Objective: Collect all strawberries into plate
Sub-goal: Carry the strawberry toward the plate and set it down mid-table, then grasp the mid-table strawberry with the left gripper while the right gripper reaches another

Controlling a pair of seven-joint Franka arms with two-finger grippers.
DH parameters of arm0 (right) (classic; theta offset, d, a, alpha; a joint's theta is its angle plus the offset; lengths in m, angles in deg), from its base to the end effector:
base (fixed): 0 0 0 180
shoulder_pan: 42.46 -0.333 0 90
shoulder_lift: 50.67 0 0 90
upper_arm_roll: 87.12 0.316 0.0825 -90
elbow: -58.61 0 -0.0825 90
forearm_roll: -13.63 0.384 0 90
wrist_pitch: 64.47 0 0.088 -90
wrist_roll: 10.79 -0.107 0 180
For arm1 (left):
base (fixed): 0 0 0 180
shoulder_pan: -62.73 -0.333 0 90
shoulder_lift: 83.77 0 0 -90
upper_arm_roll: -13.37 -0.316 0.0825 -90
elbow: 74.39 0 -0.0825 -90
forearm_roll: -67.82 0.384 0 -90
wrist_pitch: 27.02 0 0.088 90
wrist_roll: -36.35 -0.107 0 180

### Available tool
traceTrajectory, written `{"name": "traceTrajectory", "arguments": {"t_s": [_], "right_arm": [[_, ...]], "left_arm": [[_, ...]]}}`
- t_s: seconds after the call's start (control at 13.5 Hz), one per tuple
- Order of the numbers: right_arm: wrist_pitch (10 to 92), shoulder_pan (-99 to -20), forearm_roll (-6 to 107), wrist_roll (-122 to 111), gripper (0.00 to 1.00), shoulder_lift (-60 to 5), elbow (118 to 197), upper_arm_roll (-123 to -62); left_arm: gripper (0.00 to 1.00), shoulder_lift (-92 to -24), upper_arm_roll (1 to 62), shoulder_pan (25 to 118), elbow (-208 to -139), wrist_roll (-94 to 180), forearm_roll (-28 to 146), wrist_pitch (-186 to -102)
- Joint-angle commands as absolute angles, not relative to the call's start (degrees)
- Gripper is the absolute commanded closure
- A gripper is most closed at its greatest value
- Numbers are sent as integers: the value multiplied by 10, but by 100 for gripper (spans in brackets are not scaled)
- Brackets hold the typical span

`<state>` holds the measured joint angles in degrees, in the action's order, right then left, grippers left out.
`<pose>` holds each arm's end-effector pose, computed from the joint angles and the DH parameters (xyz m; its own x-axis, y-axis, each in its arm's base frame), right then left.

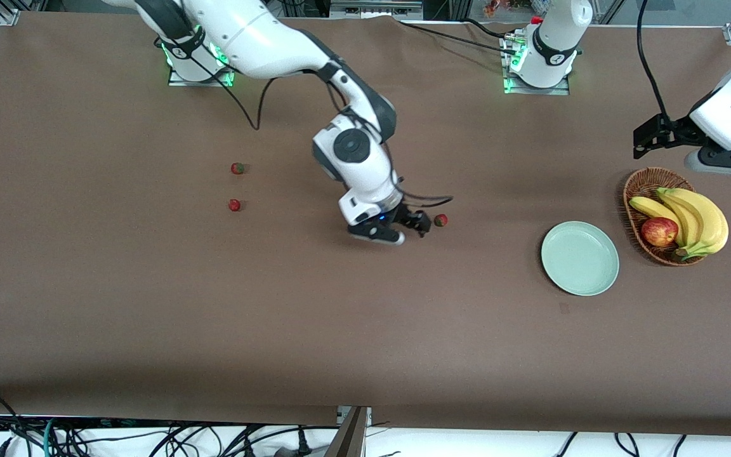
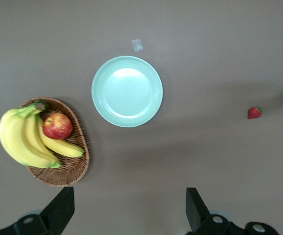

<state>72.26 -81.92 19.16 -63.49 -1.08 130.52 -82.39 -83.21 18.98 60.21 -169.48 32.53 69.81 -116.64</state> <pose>0.5697 0.5295 0.2661 0.9673 -0.2506 0.0404 -0.2284 -0.9288 -0.2917 0.5515 -0.0258 0.5769 0.9870 -0.1198 -0.1070 -0.1233 -0.9920 -0.0265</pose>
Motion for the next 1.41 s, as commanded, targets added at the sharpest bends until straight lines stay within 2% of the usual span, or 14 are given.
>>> {"name": "traceTrajectory", "arguments": {"t_s": [0.0, 0.15, 0.45, 0.67, 0.97, 1.11, 1.34], "right_arm": [[594, -755, 191, -502, 0, -70, 1319, -813], [503, -702, 192, -407, 0, -93, 1319, -814], [366, -616, 180, -339, 0, -107, 1319, -816], [282, -610, 176, -254, 0, -108, 1330, -875], [291, -610, 176, -246, 0, -132, 1409, -898], [320, -610, 176, -246, 0, -150, 1462, -903], [420, -611, 175, -246, 0, -195, 1586, -903]], "left_arm": [[0, -762, 195, 614, -1683, 328, 666, -1159], [0, -695, 204, 648, -1686, 361, 638, -1188], [0, -626, 207, 734, -1702, 544, 646, -1308], [0, -621, 207, 788, -1797, 592, 647, -1446], [0, -586, 205, 865, -1899, 691, 647, -1638], [0, -560, 204, 885, -1902, 726, 686, -1667], [3, -521, 205, 883, -1897, 753, 766, -1724]]}}
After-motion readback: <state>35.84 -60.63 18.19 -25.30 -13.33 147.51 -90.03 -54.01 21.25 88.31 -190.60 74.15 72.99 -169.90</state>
